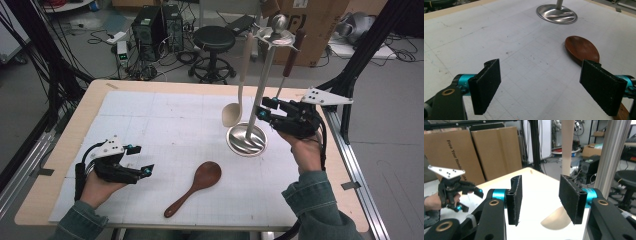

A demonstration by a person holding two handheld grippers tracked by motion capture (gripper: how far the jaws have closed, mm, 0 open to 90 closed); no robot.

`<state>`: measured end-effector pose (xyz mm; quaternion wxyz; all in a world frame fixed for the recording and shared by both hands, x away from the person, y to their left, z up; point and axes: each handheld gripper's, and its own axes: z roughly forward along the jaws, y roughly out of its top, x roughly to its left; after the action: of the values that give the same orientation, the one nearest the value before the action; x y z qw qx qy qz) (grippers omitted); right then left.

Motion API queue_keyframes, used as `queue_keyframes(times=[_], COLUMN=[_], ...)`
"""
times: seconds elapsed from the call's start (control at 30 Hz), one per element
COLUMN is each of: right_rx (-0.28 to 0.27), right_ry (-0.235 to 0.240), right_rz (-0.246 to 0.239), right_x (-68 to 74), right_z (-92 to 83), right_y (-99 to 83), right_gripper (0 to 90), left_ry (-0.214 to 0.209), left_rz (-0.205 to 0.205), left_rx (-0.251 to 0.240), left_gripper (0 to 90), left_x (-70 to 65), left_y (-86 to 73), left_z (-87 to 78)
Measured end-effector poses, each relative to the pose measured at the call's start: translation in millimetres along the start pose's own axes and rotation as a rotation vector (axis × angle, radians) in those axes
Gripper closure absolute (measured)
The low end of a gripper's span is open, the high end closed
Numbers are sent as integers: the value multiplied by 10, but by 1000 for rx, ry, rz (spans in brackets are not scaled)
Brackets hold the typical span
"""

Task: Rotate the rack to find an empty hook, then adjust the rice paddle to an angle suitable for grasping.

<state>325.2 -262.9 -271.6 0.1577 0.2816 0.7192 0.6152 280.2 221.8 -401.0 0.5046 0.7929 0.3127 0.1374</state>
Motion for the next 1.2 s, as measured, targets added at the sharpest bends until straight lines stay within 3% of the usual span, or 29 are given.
queue_keyframes(times=[0.37, 0.83, 1.0, 1.2], right_rx=[39, 106, 142, 193], right_ry=[23, 39, 65, 110], right_rz=[46, 66, 51, 24], right_x=[67, 169, 238, 316], right_z=[57, 103, 136, 186], right_y=[-551, -985, -1121, -1232], right_gripper=[473, 461, 526, 684], left_ry=[-5, -15, -11, -11], left_rz=[-4, 1, 1, 1], left_rx=[6, 24, 23, 26], left_gripper=[177, 176, 177, 177], left_x=[-42, -81, -83, -85], left_y=[-49, -88, -87, -89], left_z=[33, 70, 67, 76])
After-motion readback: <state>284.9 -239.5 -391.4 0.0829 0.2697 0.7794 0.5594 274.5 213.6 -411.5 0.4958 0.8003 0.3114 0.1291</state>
